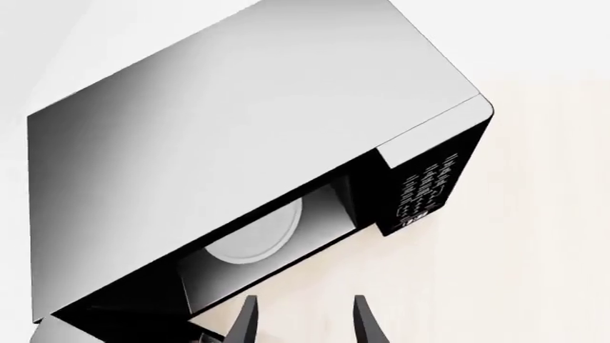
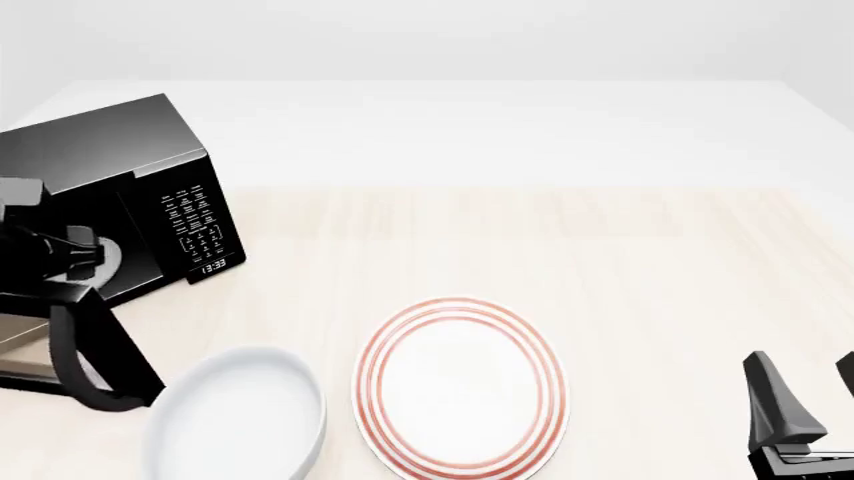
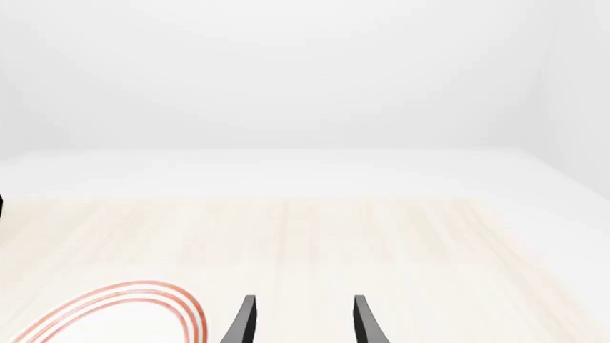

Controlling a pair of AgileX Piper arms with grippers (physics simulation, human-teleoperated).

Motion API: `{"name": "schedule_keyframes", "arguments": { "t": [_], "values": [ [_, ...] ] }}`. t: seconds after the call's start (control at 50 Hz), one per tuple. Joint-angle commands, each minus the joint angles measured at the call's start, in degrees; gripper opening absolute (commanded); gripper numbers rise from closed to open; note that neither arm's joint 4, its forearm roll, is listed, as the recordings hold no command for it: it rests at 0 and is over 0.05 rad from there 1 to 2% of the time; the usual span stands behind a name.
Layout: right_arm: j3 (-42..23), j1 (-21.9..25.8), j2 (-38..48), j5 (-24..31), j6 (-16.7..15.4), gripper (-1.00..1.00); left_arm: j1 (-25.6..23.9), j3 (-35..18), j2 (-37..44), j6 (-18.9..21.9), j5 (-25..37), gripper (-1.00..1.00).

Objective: Open the microwave.

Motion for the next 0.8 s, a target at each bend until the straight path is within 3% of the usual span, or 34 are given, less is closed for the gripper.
{"name": "schedule_keyframes", "arguments": {
  "t": [0.02, 0.8],
  "values": [
    [0.0, 0.01, 0.0, 0.0, 0.0, 1.0, 0.18, 5.81, -3.71, -1.23, 5.26, 1.0],
    [0.0, -0.01, 0.0, -0.01, 0.0, 1.0, 0.16, 10.26, -9.24, -1.91, 7.66, 1.0]
  ]
}}
